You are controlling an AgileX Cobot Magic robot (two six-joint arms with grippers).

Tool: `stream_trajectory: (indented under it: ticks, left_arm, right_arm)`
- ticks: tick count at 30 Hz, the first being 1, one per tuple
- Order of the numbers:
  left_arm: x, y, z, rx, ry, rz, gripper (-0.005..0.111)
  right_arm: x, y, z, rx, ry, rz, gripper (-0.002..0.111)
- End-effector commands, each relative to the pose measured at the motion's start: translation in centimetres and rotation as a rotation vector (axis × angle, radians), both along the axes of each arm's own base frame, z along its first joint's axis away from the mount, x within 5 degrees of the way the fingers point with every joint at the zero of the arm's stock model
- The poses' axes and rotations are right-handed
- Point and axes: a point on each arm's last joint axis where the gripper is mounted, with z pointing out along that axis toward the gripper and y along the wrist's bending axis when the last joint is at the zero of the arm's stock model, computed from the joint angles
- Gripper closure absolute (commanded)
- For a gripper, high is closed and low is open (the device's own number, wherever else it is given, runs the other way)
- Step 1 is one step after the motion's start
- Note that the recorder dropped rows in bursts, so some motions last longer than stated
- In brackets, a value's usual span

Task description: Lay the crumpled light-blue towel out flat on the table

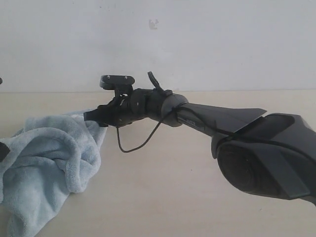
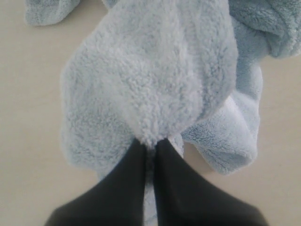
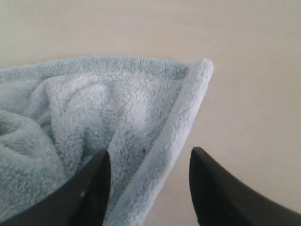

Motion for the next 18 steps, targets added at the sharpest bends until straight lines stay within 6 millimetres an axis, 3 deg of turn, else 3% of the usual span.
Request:
stream_trajectory:
  ticks: [1,10,13,16,18]
  left_arm:
    - [-0.1,-0.2,-0.1,-0.014,-0.001,0.007,0.103]
    - [-0.1,-0.2,-0.1,-0.017,-0.001,0.009,0.103]
    - [-0.1,-0.3,-0.1,-0.023,0.0,0.011,0.103]
    - [-0.1,-0.3,-0.1,-0.023,0.0,0.011,0.103]
    - [0.0,-0.3,-0.1,-0.025,-0.007,0.01,0.103]
  right_arm:
    - [0.0,-0.2,-0.2,-0.034,0.01,0.027,0.059]
    - [-0.9,0.2,-2.3,-0.058,0.104,0.066,0.059]
    - [-1.1,0.4,-2.3,-0.088,0.078,0.109,0.074]
    - [-1.4,0.6,-2.3,-0.112,0.055,0.144,0.104]
    - [-1.5,0.8,-2.3,-0.094,0.077,0.134,0.108]
